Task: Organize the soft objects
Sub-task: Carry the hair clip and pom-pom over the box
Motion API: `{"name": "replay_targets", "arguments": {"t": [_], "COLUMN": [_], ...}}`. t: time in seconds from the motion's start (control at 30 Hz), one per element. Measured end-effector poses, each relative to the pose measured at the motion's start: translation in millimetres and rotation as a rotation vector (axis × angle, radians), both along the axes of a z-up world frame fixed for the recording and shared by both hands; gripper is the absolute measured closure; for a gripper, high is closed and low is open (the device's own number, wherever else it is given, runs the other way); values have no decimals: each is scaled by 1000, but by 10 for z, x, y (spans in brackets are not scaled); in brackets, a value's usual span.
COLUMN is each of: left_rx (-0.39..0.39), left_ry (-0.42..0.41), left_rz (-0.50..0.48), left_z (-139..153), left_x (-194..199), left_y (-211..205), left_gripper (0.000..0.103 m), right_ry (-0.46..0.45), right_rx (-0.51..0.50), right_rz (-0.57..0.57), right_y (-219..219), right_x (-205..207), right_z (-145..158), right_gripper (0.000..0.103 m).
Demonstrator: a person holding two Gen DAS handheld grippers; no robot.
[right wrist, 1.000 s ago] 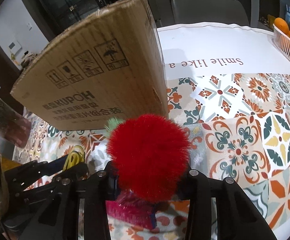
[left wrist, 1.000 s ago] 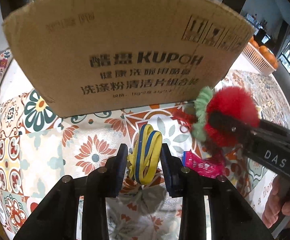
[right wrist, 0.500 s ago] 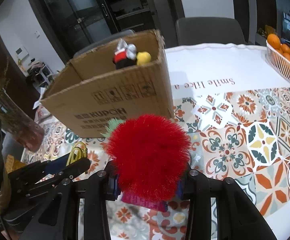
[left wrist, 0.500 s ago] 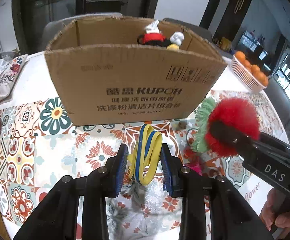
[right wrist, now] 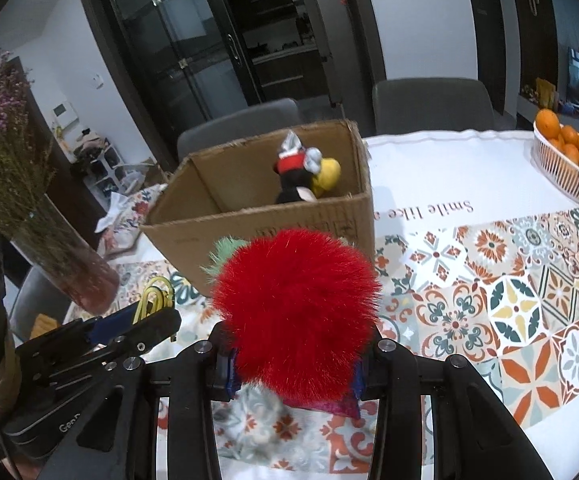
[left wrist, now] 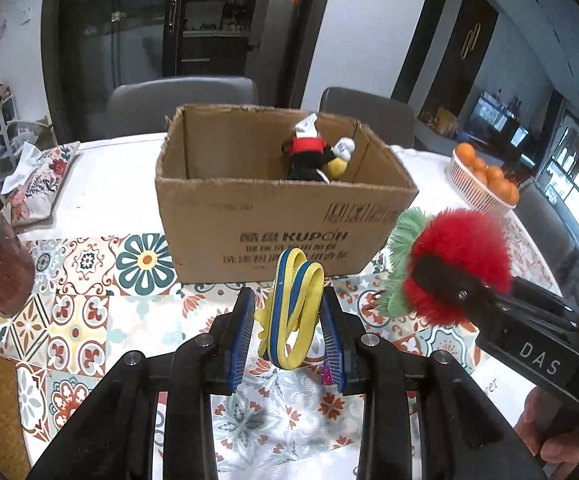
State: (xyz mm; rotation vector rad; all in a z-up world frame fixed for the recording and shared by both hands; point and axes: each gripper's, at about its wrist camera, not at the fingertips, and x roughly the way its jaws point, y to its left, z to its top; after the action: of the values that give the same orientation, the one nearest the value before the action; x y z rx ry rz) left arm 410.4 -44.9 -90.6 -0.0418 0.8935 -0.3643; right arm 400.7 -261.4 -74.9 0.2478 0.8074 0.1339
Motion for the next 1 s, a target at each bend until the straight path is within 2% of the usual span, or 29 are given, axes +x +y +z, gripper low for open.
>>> {"name": "replay_targets", "arguments": {"t": [0.63, 1.0], "left_rx": [-4, 1], "left_ry": [-159, -230], "left_rz": [12, 40], "left_z": [676, 949], "left_x": [34, 284], "left_y": [68, 84], "left_gripper": [70, 70], "right_ry": [-159, -188], "right_rx": [-14, -6], "right_rz": [40, 60], "right_y": [215, 253], "right_x": [93, 417], "right_z": [655, 862], "right_gripper": [62, 62]}}
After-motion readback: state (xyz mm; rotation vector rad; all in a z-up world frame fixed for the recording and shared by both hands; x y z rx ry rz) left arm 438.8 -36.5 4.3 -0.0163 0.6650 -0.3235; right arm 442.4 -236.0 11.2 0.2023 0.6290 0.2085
